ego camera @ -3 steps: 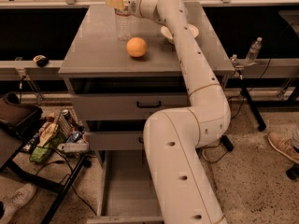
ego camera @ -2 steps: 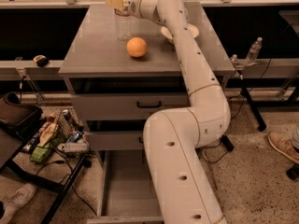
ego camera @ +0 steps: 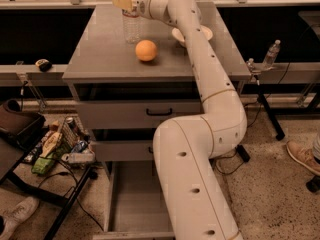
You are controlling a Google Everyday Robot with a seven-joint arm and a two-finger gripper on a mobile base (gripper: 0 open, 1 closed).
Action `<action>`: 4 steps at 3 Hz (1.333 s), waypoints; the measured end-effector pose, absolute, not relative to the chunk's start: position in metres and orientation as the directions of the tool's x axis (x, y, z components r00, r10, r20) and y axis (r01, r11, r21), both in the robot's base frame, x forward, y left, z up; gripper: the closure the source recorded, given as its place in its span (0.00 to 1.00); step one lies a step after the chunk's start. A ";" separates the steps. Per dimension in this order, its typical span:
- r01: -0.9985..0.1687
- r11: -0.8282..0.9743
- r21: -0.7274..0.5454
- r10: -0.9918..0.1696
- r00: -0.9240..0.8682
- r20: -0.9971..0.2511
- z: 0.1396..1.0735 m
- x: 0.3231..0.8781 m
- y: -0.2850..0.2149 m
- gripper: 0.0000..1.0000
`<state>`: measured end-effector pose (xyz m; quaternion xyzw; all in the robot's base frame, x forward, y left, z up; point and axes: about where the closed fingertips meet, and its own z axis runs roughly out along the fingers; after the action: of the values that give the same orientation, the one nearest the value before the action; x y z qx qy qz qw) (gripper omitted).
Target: Pick water bottle from bottom drawer and place on counter
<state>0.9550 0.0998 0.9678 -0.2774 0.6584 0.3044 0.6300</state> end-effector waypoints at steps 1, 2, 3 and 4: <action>-0.749 0.661 0.051 0.018 -0.052 -0.998 0.968 0.955 0.100 0.36; -0.749 0.661 0.051 0.018 -0.052 -0.998 0.968 0.955 0.100 0.12; -0.753 0.656 0.040 0.012 -0.043 -0.999 0.990 0.945 0.093 0.00; -0.766 0.643 0.004 -0.013 -0.016 -1.000 1.025 0.927 0.088 0.00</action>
Offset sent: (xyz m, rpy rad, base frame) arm 0.0000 0.0000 0.0000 0.0000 0.0000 0.0000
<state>0.9266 0.0878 1.0248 -0.3005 0.6480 0.2969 0.6338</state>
